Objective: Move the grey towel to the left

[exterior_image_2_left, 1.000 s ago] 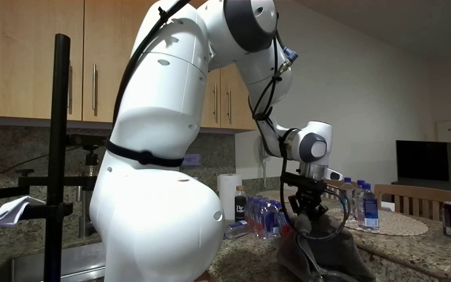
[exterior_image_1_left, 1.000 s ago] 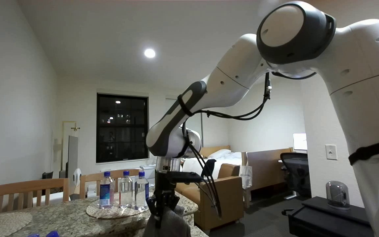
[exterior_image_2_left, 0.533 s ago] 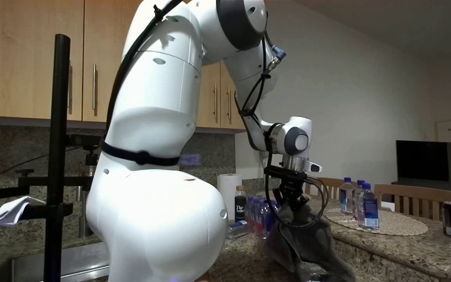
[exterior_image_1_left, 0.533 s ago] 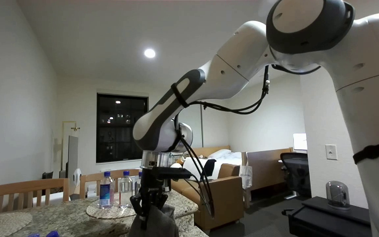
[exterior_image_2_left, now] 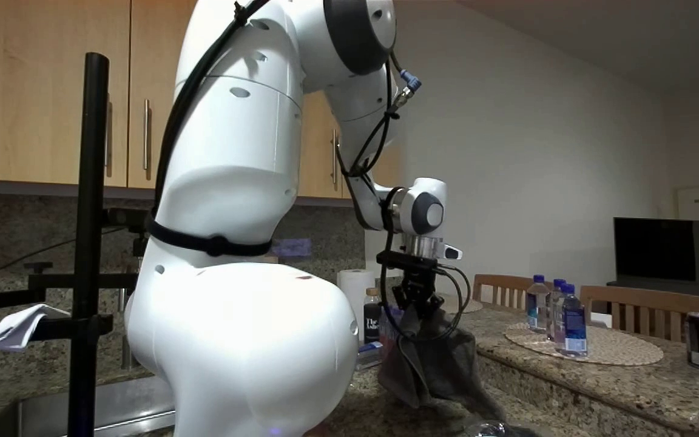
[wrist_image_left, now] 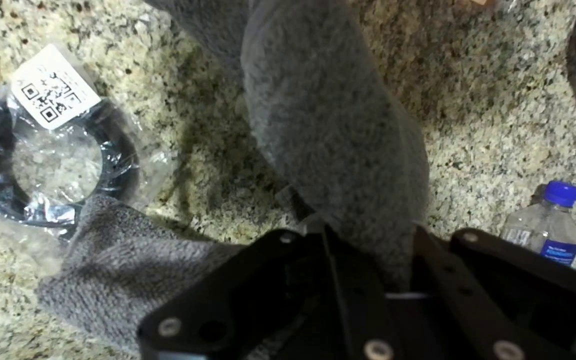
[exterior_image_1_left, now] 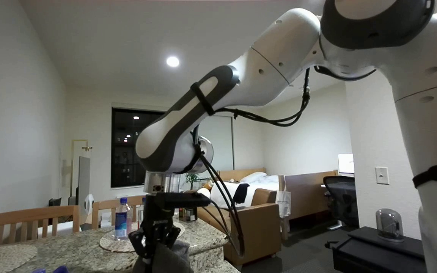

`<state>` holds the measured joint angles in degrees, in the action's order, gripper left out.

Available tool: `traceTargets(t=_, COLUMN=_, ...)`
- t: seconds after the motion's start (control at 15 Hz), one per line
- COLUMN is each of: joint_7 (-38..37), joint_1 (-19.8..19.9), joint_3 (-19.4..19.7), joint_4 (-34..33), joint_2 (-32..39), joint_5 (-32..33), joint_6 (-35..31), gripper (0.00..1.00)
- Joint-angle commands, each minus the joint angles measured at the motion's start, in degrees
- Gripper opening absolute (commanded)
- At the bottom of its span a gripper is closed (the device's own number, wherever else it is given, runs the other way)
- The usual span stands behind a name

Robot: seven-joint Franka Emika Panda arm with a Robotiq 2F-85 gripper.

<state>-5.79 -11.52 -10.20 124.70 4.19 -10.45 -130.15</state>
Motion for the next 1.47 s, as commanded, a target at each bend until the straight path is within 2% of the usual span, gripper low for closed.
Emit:
traceTargets(t=0.0, joint_7=-5.2, joint_1=-1.6, joint_3=-1.4, joint_4=1.8, joint_2=-1.0, joint_5=2.5, joint_6=1.4, gripper=0.09)
traceTargets(t=0.33, joint_7=-9.3, joint_1=-3.4, joint_3=-3.0, joint_4=1.5, joint_2=1.7, joint_5=1.1, joint_6=0.6, gripper=0.09)
traceTargets(t=0.47, joint_7=-11.7, joint_1=-4.2, joint_3=-3.6, joint_4=2.2, joint_2=2.5, joint_5=0.5, joint_6=-3.0, gripper=0.08)
traceTargets(t=0.73, joint_7=-23.9, joint_1=-7.8, joint_3=-4.1, joint_4=4.0, joint_2=5.7, joint_5=3.4, joint_6=-20.1, gripper=0.08)
traceTargets(t=0.87, joint_7=-30.1, joint_1=-10.4, joint_3=-3.0, joint_4=3.6, joint_2=8.0, joint_5=7.0, joint_6=-24.9, gripper=0.08)
traceTargets(t=1.0, joint_7=-38.2, joint_1=-13.9, joint_3=-0.5, joint_4=3.2, joint_2=10.3, joint_5=13.5, joint_6=-26.4, gripper=0.08)
traceTargets(t=1.2, joint_7=-50.4, joint_1=-19.0, joint_3=4.0, joint_4=1.2, joint_2=13.2, joint_5=23.7, joint_6=-24.6, gripper=0.08)
traceTargets(t=1.4, joint_7=-57.9, joint_1=-21.8, joint_3=6.5, joint_4=-2.7, joint_2=16.5, joint_5=29.6, joint_6=-19.4, gripper=0.08)
